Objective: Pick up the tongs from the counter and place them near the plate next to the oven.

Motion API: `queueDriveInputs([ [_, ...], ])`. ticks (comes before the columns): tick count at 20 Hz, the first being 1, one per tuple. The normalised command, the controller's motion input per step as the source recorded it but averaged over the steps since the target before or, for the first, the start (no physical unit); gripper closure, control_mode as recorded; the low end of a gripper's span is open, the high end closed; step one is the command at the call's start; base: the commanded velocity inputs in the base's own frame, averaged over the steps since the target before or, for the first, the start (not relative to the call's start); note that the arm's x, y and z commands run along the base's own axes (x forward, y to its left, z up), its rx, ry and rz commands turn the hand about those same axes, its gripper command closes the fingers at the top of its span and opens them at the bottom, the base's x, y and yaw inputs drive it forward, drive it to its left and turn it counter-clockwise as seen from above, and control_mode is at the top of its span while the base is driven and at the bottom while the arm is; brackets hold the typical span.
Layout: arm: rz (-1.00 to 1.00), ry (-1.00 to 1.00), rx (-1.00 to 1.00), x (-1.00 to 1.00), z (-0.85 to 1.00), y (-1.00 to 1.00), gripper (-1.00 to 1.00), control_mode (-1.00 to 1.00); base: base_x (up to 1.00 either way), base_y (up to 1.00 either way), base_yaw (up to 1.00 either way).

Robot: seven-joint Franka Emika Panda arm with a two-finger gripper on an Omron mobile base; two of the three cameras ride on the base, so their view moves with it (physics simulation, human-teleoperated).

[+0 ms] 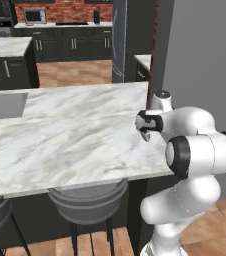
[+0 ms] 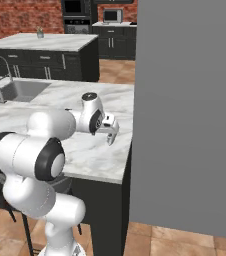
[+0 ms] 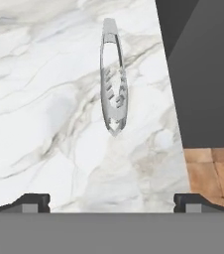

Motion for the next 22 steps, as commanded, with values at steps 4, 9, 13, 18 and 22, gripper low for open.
queueDriveInputs([
  [4, -0.02, 0.0, 0.0, 0.49, -0.29, -0.08, -1.0, -1.0, 0.0, 0.0, 0.0],
  [9, 0.0, 0.0, 0.0, 0.38, -0.22, 0.0, -1.0, -1.0, 0.0, 0.0, 0.0],
  [13, 0.0, 0.0, 0.0, 0.28, -0.24, 0.0, -1.0, -1.0, 0.0, 0.0, 0.0],
  [18, 0.0, 0.0, 0.0, 0.18, -0.32, 0.0, -1.0, -1.0, 0.0, 0.0, 0.0],
  [22, 0.0, 0.0, 0.0, 0.13, -0.32, 0.0, -1.0, -1.0, 0.0, 0.0, 0.0],
])
